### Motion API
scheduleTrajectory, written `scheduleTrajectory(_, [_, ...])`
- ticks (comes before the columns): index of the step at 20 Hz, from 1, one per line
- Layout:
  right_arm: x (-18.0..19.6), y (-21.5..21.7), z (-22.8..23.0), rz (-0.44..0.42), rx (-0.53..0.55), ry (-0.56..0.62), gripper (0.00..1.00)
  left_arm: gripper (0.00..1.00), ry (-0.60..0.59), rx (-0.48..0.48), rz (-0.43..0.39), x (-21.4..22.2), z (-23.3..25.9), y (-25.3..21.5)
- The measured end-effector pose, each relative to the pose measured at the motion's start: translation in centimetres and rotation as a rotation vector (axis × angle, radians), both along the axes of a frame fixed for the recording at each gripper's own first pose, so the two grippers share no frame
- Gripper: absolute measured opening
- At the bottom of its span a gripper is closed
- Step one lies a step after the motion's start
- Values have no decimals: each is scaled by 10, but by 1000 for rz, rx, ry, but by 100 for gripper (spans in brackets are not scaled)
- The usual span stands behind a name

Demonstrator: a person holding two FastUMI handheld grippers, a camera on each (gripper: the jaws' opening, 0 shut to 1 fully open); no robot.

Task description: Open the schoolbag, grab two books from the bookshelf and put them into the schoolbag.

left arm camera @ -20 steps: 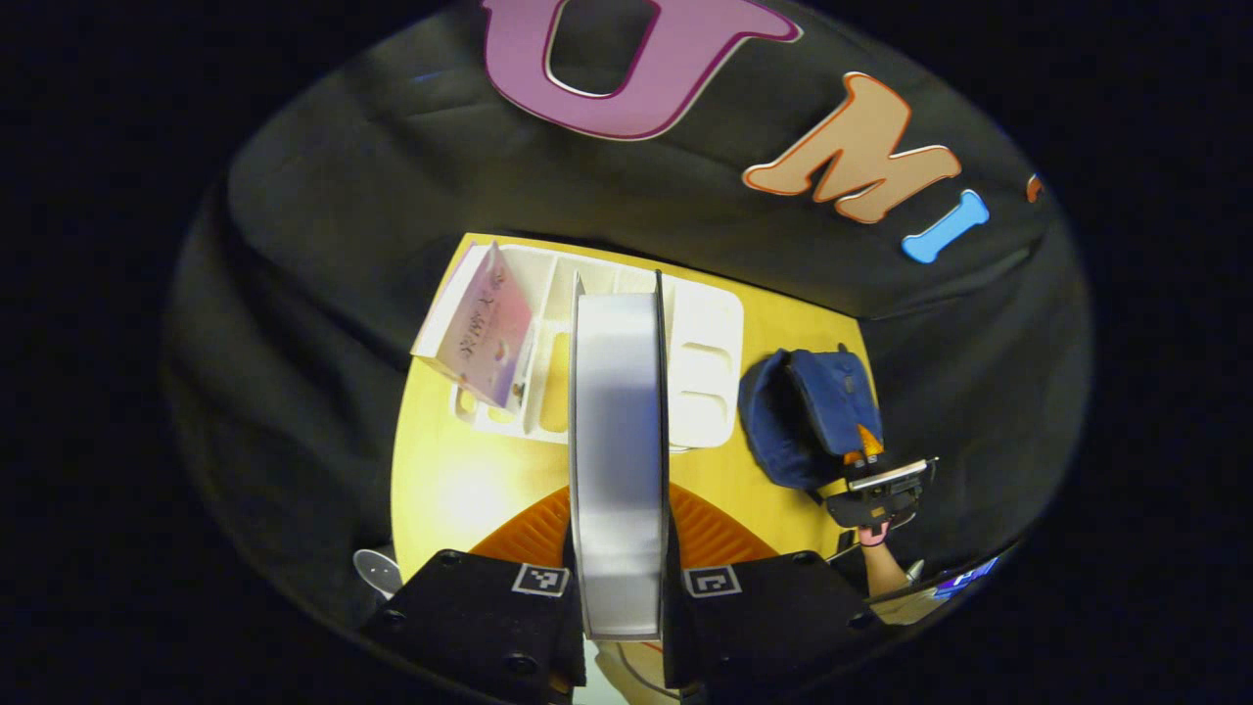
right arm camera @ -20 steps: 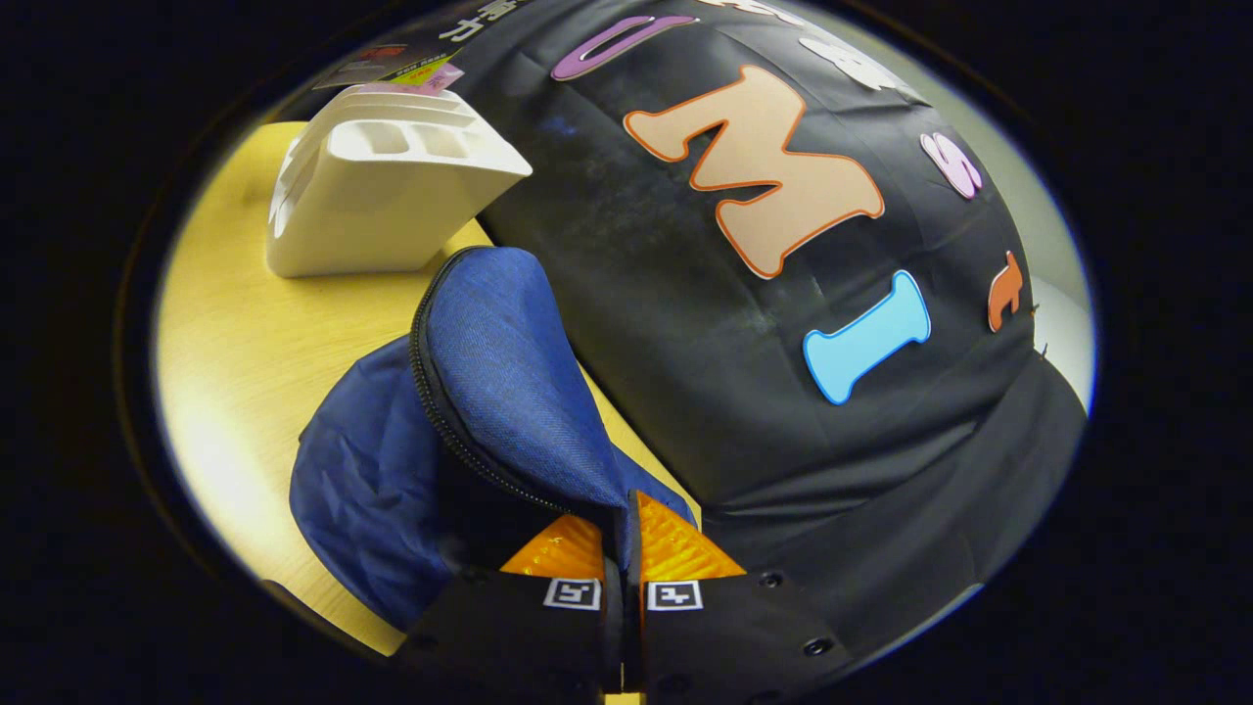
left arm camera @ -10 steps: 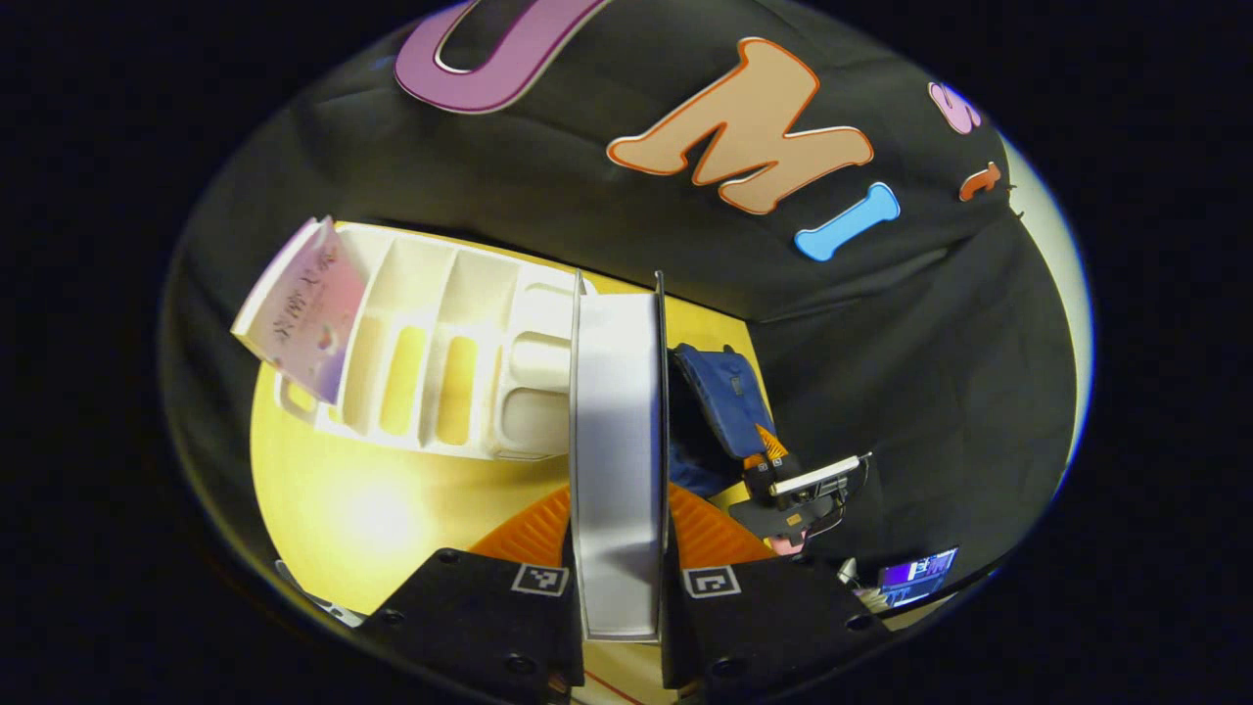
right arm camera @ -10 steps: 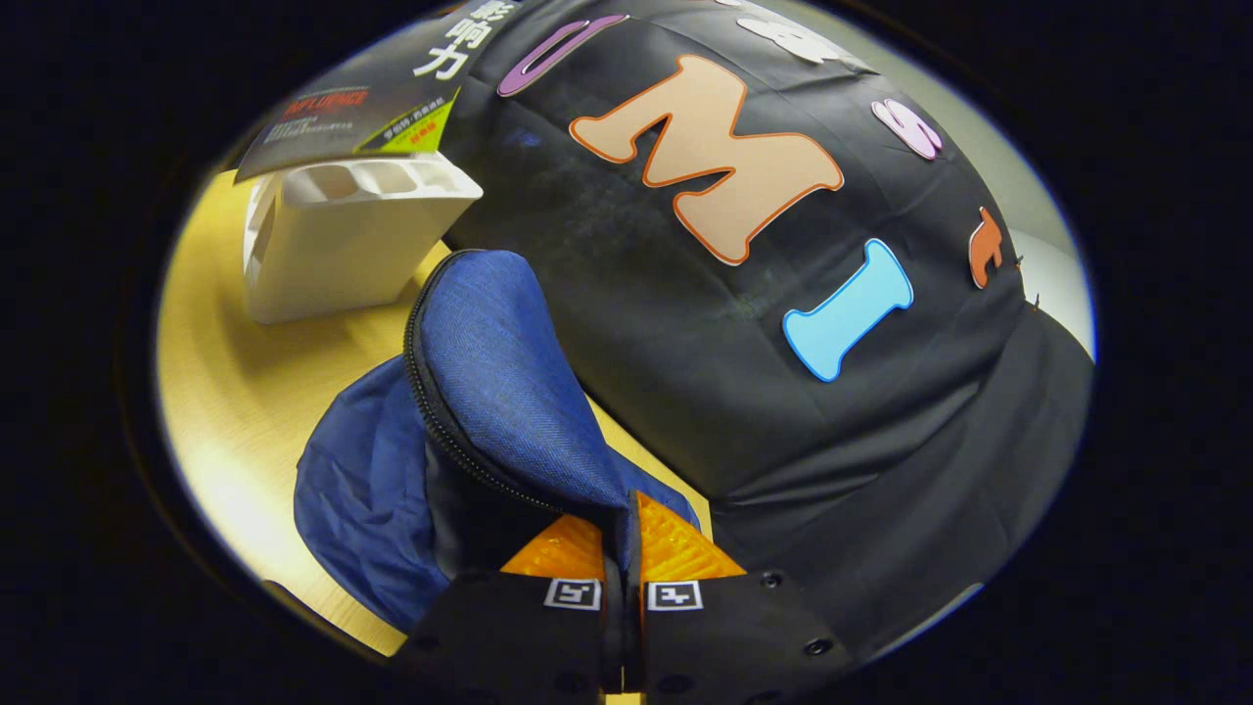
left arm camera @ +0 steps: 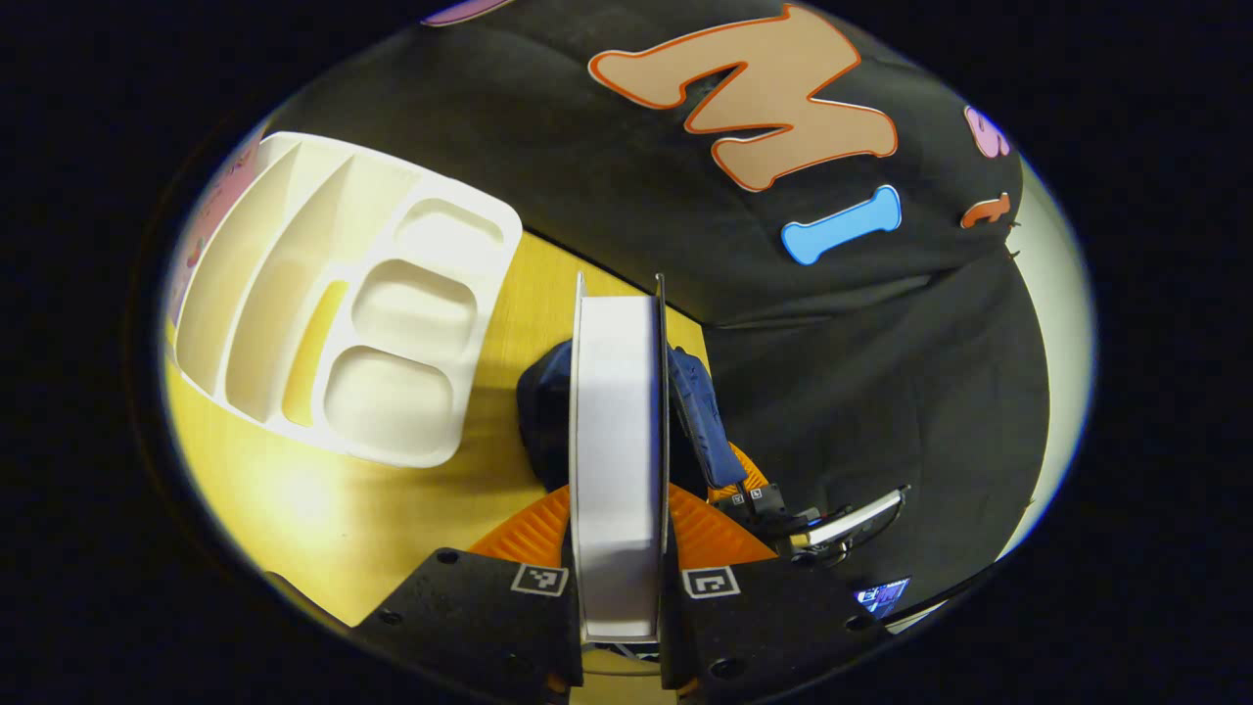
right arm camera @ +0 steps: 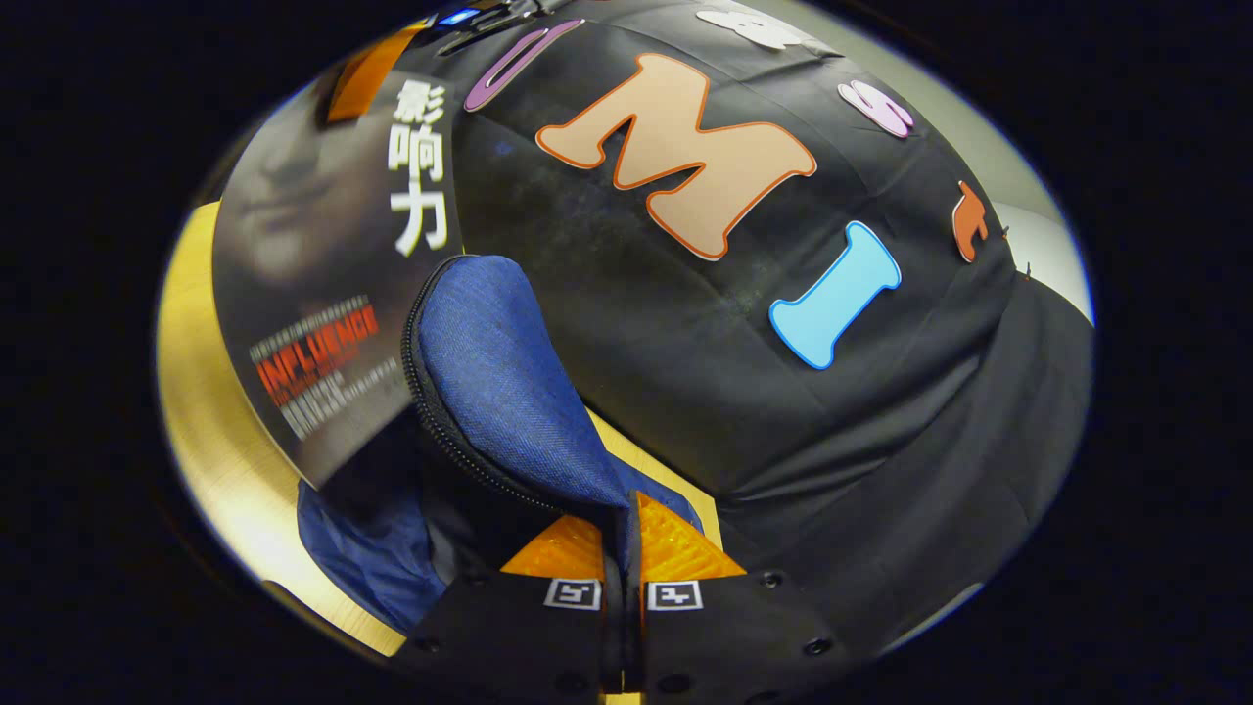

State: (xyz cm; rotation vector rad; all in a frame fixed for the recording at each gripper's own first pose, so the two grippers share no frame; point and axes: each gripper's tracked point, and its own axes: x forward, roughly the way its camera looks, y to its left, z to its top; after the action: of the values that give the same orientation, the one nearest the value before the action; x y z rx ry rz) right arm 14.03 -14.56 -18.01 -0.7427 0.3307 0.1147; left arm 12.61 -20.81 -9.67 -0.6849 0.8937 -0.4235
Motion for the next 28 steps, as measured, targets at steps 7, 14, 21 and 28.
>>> scheduleTrajectory(7, [-2,-9,9,-17,58,-18,4,29,-55,-137,13,41,-30,-60])
scheduleTrajectory(14, [0,-11,17,-23,109,-38,4,28,-44,-197,22,61,-70,-102])
scheduleTrajectory(21, [-2,-13,19,-20,142,-44,3,28,-37,-232,34,87,-110,-146])
scheduleTrajectory(28, [-2,-16,21,-38,176,-48,3,28,-18,-297,18,102,-136,-186])
